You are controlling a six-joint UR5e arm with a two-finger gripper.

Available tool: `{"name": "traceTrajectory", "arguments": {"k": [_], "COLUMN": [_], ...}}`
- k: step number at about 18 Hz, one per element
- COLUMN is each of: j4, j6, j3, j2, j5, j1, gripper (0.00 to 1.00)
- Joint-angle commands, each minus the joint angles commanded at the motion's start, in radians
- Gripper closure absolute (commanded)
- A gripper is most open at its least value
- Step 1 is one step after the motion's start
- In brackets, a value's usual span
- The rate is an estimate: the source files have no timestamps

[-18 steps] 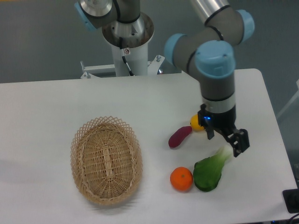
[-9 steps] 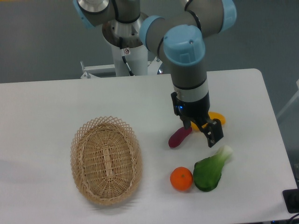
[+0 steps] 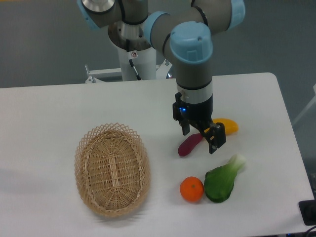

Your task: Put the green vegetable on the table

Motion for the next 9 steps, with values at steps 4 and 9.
{"name": "traceTrajectory", "arguments": {"k": [4,9], "j4": [0.035,0.042], "j6": [-0.032,-0.055], "j3": [0.002,0.029], "j2": [-0.012,-0.02], "j5": [-0.011,-0.009], "j1": [0.025,0.043], "gripper": [0.0,0.0]}}
